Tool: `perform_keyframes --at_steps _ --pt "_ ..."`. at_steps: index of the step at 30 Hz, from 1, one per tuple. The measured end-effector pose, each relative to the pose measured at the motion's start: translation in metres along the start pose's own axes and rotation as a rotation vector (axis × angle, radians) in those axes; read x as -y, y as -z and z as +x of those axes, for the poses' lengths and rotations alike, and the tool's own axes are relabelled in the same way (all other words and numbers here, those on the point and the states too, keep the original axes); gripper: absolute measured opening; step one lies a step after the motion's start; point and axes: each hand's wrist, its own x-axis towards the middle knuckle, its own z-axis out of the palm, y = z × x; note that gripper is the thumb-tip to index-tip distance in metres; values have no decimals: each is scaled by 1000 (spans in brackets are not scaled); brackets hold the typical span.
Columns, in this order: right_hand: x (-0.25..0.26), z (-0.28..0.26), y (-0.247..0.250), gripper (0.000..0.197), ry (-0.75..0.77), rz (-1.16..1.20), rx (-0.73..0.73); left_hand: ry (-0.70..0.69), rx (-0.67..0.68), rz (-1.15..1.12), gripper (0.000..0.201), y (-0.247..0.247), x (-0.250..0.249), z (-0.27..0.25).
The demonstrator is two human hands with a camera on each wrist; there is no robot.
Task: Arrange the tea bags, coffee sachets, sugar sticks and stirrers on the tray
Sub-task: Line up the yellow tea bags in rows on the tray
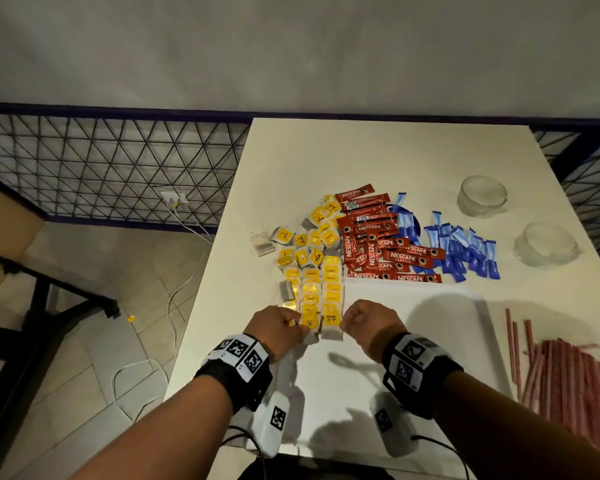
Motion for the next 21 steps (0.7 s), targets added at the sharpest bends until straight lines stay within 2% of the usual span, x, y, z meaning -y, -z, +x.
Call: perform_keyframes --at_steps 5,8,11,13,16,21 --pt "-7 4 -7 13 -40 -50 10 71 49 -22 25 -6 -1 6" --pt "-9 5 -9 16 -33 -64 16 59 55 52 27 -8 -2 10" --pt "-11 6 -10 21 7 -78 15 53 -6 123 23 -13 -5 12" --pt "-12 6 -11 24 32 -103 16 71 -57 84 10 -16 -4 12" --pt "-14 6 -13 29 30 -89 6 82 -112 -7 12 -18 -3 11" --pt "-13 7 -13 39 40 -84 9 32 -142 4 8 -18 -6 9"
